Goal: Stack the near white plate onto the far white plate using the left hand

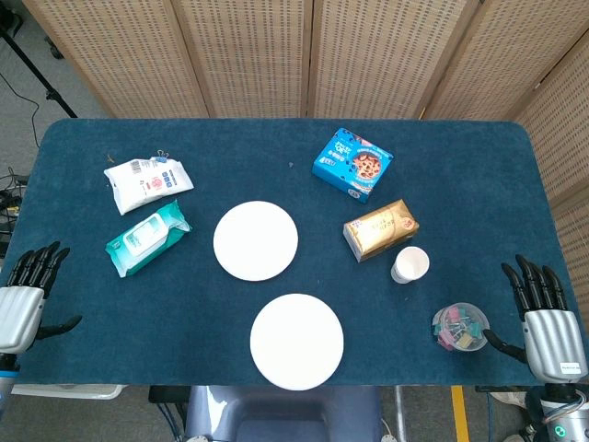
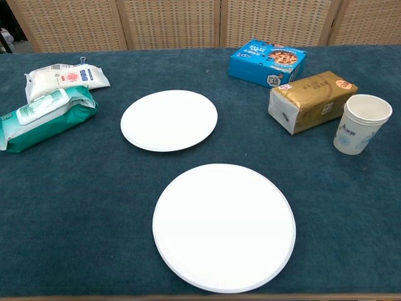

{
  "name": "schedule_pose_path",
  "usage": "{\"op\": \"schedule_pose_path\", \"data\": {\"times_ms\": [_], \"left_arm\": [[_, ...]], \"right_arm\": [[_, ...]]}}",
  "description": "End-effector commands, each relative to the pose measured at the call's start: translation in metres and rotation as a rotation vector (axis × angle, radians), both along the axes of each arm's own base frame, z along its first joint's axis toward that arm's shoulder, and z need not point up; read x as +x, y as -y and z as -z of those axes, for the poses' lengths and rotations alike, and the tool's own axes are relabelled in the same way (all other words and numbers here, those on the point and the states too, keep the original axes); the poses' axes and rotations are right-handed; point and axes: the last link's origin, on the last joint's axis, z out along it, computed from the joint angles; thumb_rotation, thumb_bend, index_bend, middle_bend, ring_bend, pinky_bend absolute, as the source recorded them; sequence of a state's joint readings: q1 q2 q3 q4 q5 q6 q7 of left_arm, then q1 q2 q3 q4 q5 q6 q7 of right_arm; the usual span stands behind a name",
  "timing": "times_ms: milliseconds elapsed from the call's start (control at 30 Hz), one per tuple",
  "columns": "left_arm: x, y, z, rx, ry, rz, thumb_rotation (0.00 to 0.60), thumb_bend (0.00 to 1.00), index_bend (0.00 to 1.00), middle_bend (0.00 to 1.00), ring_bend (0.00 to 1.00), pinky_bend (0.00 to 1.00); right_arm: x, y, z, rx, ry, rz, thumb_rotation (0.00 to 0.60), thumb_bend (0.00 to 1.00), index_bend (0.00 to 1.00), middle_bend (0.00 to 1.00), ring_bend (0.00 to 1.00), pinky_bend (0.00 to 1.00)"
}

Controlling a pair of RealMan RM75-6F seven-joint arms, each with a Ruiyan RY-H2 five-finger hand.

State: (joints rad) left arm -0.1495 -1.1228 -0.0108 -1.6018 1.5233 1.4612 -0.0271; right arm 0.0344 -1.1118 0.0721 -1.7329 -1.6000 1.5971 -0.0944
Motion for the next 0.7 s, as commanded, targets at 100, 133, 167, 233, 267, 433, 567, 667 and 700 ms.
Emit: {"op": "schedule_pose_path", "data": {"times_ms": [100,133,167,233,267,433,567,667,700], "left_arm": [[-0.001,-0.001,0.002,-0.003,-0.006,0.007,0.6,0.0,0.0,0.0,0.0,0.0],[0.0,-0.002,0.003,-0.005,-0.007,0.013,0.6,0.0,0.0,0.0,0.0,0.0],[0.001,-0.002,0.004,-0.005,-0.001,0.026,0.6,0.0,0.0,0.0,0.0,0.0],[0.002,-0.002,0.007,-0.008,0.008,0.048,0.6,0.0,0.0,0.0,0.0,0.0],[0.003,-0.002,0.009,-0.018,0.012,0.057,0.6,0.0,0.0,0.0,0.0,0.0],[0.017,-0.007,0.025,-0.059,0.062,0.184,0.6,0.0,0.0,0.0,0.0,0.0],[0.036,-0.016,0.059,-0.217,0.003,0.366,0.6,0.0,0.0,0.0,0.0,0.0],[0.045,-0.022,0.081,-0.297,-0.056,0.422,0.6,0.0,0.0,0.0,0.0,0.0],[0.048,-0.023,0.088,-0.32,-0.069,0.437,0.6,0.0,0.0,0.0,0.0,0.0]], "right_arm": [[0.0,0.0,-0.001,-0.001,0.001,0.0,0.6,0.0,0.0,0.0,0.0,0.0],[0.0,-0.001,-0.001,-0.001,0.002,0.0,0.6,0.0,0.0,0.0,0.0,0.0],[0.0,-0.001,-0.001,-0.001,0.003,0.0,0.6,0.0,0.0,0.0,0.0,0.0],[0.0,-0.002,-0.001,0.0,0.004,0.0,0.6,0.0,0.0,0.0,0.0,0.0],[0.0,-0.002,-0.001,0.0,0.006,0.0,0.6,0.0,0.0,0.0,0.0,0.0],[0.001,-0.001,-0.001,0.0,0.008,-0.003,0.6,0.0,0.0,0.0,0.0,0.0],[-0.001,0.001,0.002,0.007,-0.002,0.008,0.6,0.0,0.0,0.0,0.0,0.0],[-0.002,0.002,0.004,0.008,-0.009,0.014,0.6,0.0,0.0,0.0,0.0,0.0],[-0.002,0.003,0.004,0.008,-0.011,0.017,0.6,0.0,0.0,0.0,0.0,0.0]]}}
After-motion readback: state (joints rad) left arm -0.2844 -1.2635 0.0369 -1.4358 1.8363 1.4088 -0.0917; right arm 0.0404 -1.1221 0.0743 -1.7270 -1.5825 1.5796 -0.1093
